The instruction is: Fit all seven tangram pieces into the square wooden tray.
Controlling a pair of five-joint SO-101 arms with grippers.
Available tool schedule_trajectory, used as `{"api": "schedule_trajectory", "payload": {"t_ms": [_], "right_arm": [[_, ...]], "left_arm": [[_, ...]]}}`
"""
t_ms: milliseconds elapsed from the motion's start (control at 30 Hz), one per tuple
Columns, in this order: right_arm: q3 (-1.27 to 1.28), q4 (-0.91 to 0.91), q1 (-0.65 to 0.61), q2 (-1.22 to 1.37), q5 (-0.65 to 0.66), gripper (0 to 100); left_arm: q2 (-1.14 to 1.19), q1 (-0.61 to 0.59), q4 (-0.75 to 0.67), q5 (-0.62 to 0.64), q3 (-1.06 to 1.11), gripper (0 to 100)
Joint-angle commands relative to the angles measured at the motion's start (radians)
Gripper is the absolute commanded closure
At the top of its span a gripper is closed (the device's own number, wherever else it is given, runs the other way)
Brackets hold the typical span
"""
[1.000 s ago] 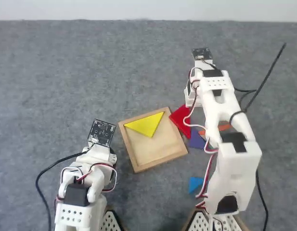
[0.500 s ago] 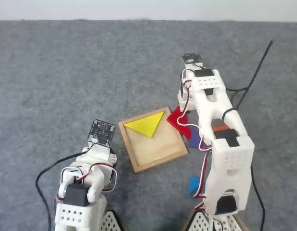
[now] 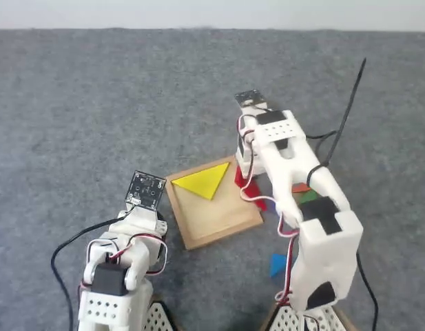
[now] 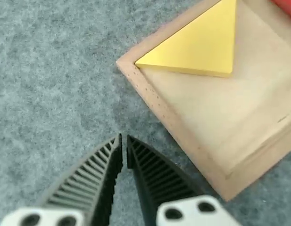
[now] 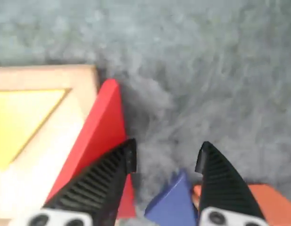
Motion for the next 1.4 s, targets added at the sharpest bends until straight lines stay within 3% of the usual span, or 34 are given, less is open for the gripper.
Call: {"api": "schedule_trajectory", "payload": {"t_ms": [0, 433, 633, 800, 1033, 1367], "right_arm": [[0.015, 0.019, -0.025, -0.127, -0.038, 78.6], [0.155, 0.008, -0.013, -0.302, -0.041, 78.6], [0.129, -0.065, 0.120, -0.214, -0.034, 78.6], [0.041, -0.059, 0.157, -0.087, -0.031, 78.6], [0.017, -0.031, 0.124, -0.021, 0.008, 78.6], [0.137, -0.042, -0.048, -0.139, 0.015, 78.6]], "left_arm": [[-0.018, -0.008, 0.005, -0.002, -0.010, 98], [-0.018, -0.008, 0.005, -0.002, -0.010, 98], [-0.018, -0.008, 0.005, -0.002, -0.010, 98], [-0.018, -0.008, 0.005, -0.002, -0.010, 98], [-0.018, -0.008, 0.005, -0.002, -0.010, 98], [-0.018, -0.008, 0.005, -0.002, -0.010, 98]]}}
